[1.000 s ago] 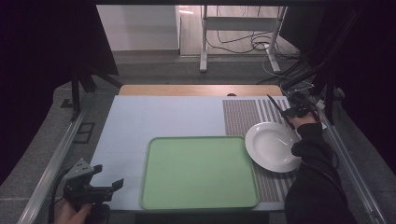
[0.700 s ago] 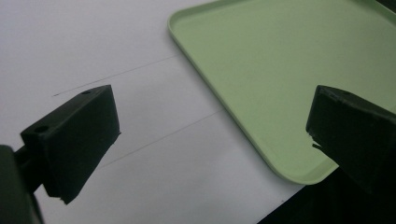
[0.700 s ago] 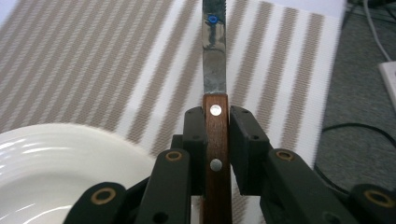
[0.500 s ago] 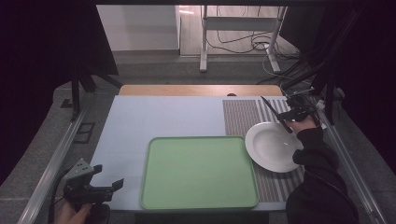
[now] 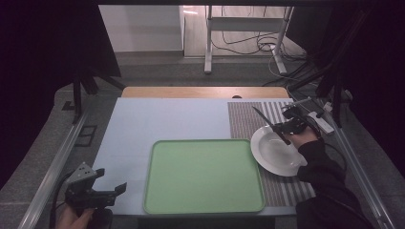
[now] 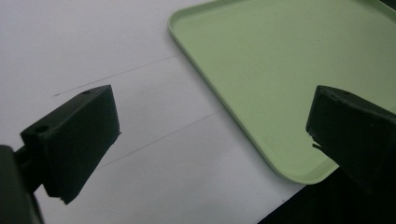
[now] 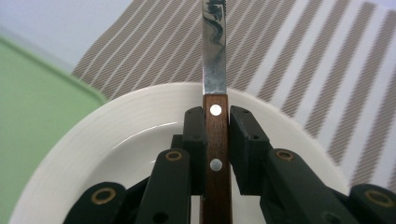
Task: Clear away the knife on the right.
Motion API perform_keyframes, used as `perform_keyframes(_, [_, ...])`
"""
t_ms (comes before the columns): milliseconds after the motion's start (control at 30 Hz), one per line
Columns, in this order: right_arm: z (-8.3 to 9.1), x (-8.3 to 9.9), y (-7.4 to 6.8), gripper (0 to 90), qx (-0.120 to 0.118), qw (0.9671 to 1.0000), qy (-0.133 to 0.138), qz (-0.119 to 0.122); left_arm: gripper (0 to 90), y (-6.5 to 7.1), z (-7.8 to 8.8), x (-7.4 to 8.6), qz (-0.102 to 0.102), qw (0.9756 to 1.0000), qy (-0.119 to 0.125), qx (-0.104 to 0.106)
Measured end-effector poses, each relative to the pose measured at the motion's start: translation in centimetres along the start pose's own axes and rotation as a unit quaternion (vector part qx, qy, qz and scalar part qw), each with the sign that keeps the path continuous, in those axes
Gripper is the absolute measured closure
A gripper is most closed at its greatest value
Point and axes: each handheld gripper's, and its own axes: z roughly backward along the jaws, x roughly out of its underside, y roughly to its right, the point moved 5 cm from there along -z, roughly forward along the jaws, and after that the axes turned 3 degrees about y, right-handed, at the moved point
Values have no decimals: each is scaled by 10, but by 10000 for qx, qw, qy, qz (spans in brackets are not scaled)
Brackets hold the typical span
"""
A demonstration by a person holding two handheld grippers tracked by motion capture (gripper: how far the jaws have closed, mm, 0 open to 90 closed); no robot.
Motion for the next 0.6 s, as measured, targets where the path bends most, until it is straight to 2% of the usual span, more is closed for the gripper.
perform_keyframes(167, [1, 7, -19, 774, -188, 9997, -21, 122, 25, 0, 0, 0, -1, 10000, -3, -6])
perform_keyframes(200, [3, 9, -26, 775, -229, 9995, -35, 207, 25, 0, 0, 0, -3, 10000, -4, -9])
perform_keyframes(233, [3, 9, -26, 775, -229, 9995, -35, 207, 25, 0, 0, 0, -4, 10000, -7, -10])
perform_keyframes(600, [13, 20, -64, 774, -535, 9971, 59, 541, 25, 0, 0, 0, -8, 10000, -25, -24])
